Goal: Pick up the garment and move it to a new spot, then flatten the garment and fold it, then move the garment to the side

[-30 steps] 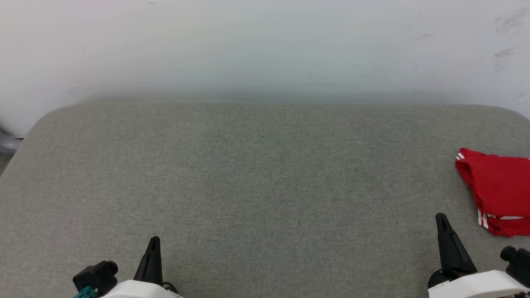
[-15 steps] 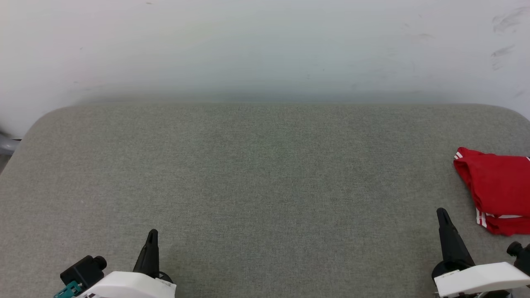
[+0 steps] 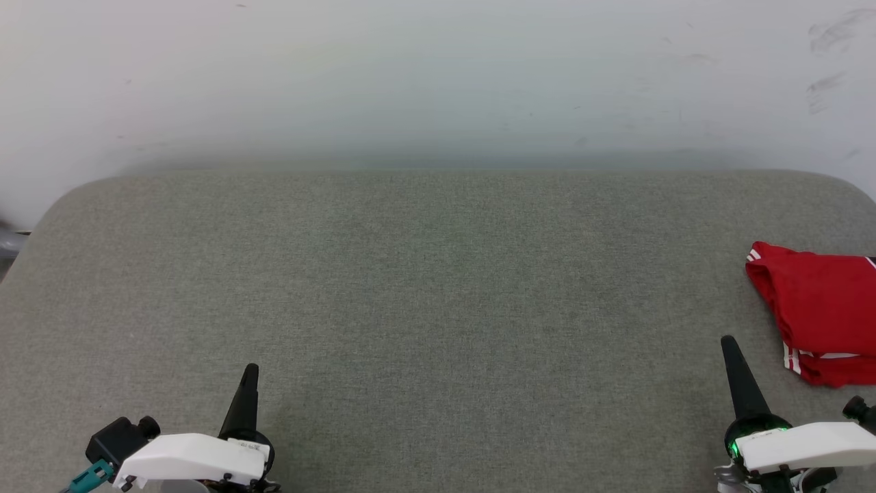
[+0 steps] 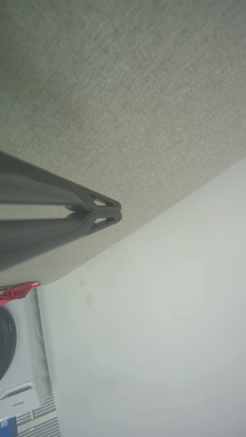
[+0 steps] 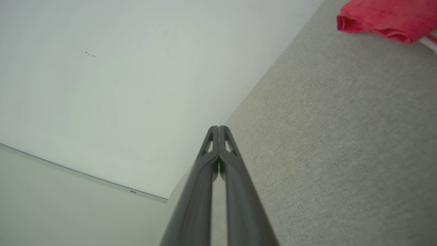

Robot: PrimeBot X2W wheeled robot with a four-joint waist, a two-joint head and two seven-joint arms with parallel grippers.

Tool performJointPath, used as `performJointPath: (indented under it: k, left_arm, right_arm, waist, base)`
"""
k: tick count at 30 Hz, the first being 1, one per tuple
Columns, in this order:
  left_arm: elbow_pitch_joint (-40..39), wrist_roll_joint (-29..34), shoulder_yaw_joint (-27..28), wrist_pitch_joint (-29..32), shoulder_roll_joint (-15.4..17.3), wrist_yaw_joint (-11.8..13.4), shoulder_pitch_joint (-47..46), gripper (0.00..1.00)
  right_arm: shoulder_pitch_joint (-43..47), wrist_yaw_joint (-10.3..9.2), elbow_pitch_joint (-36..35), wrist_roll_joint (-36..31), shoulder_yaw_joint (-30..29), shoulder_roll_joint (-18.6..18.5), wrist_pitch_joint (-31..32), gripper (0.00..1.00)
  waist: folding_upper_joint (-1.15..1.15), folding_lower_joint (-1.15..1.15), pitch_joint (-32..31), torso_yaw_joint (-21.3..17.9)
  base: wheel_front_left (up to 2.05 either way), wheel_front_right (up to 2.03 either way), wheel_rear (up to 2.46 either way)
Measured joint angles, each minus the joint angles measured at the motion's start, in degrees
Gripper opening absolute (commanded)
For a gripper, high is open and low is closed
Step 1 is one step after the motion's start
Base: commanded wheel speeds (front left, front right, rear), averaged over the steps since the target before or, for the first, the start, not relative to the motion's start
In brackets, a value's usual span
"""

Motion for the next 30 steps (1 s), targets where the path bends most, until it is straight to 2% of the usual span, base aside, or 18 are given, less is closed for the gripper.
performJointPath:
  k: [30]
  left_arm:
    - [0.98,-17.17,2.08,4.14,-0.19,-1.86,-2.95,0.0]
  right_arm:
    - [-3.22,0.0,2.49,16.78,-0.88,0.02,3.74,0.0]
  waist:
    - [0.0,0.0,0.04,-0.58]
  base:
    - [0.0,0.0,0.0]
